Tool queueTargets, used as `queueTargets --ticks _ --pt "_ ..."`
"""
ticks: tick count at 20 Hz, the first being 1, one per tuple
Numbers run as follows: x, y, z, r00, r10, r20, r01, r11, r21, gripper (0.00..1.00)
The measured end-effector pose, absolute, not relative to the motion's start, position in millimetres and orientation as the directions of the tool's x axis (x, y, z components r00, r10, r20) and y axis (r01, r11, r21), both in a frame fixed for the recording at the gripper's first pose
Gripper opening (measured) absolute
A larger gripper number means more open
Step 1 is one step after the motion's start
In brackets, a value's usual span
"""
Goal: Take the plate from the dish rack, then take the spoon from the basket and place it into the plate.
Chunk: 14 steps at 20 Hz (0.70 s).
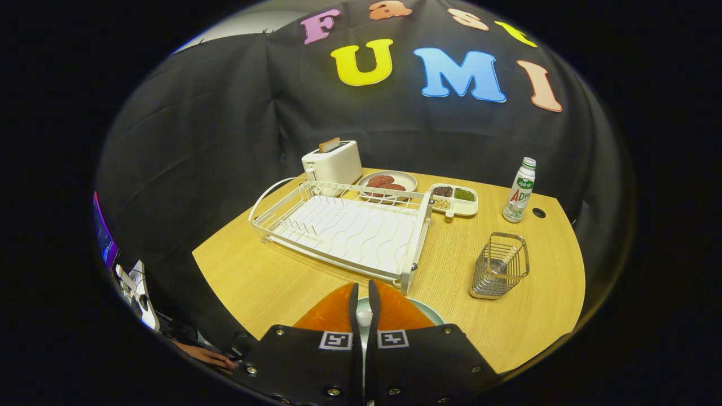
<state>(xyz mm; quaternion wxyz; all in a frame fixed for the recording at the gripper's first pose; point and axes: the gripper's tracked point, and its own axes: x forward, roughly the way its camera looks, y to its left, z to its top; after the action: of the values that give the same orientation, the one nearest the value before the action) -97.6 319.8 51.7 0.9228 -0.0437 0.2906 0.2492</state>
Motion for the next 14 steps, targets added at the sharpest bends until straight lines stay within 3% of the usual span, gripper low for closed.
queueTargets --ticks 5,10,14 --pt "-96 326 39 0.689 0.421 -0.590 -0.496 0.868 0.041 0.02" --pt "-92 329 64 0.714 0.457 -0.530 -0.525 0.851 0.025 0.23" --pt "-78 309 94 0.774 0.425 -0.469 -0.482 0.876 -0.001 0.25"
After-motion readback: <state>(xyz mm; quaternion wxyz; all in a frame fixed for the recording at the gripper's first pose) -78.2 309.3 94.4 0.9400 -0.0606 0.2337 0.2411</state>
